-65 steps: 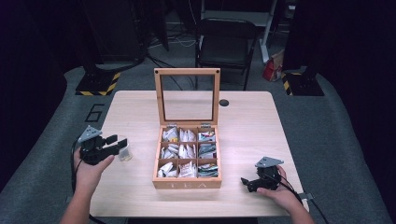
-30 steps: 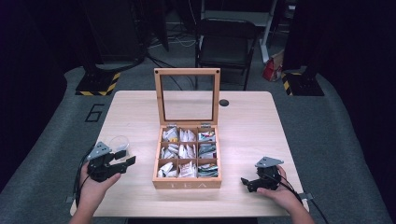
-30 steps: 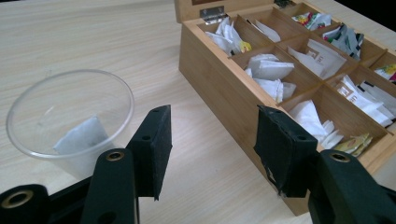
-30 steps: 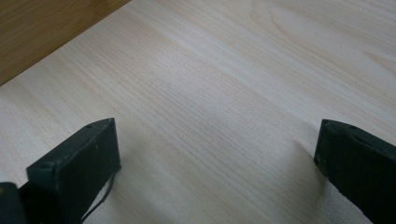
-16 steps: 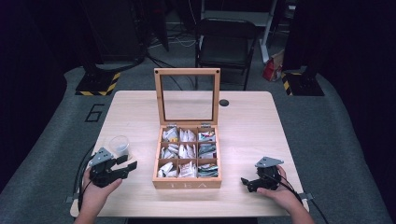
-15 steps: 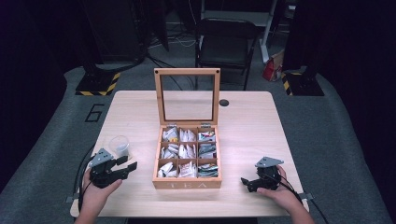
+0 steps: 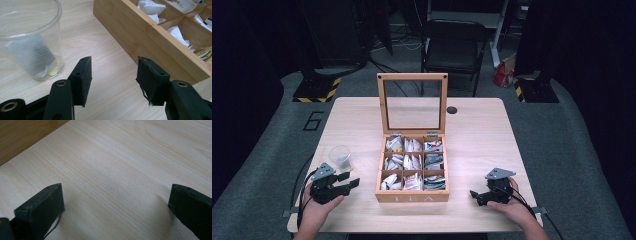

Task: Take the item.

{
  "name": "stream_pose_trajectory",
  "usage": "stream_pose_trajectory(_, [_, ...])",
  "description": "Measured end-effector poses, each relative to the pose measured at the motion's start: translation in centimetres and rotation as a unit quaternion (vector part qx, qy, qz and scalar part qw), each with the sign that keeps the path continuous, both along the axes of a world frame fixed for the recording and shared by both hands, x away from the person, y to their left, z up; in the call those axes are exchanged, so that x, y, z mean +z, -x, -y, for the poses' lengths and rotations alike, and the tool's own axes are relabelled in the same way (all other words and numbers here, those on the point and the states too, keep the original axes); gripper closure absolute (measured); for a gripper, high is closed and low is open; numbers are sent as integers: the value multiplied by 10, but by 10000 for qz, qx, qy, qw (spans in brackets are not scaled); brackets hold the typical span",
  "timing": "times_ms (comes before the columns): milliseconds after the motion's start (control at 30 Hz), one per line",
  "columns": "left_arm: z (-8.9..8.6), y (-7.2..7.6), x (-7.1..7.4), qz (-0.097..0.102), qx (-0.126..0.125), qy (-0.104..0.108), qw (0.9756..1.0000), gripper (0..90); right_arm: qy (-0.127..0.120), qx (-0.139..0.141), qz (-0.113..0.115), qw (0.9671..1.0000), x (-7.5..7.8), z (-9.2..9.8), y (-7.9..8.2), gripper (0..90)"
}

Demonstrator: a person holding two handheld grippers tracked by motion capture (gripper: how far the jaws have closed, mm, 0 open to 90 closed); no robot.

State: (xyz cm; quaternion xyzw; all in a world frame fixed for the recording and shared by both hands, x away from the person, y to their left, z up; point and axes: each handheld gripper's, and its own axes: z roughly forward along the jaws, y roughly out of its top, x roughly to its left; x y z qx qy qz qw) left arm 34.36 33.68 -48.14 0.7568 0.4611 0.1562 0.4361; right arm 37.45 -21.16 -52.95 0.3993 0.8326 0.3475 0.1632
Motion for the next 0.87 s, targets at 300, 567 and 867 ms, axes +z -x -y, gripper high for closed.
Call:
stream_pose_trajectory(300, [3, -2, -6, -165, -98, -146, 9997, 459, 18, 62, 20, 10000, 0, 1, -1, 0])
stream_pose_trajectory(567, [9, -3, -9, -245, -195, -187, 9993, 458, 9, 57, 10, 10000, 0, 1, 0, 0])
stream_pose_trajectory(867, [11, -3, -9, -262, -236, -239, 9991, 458, -11, 53, -20, 10000, 0, 0, 0, 0])
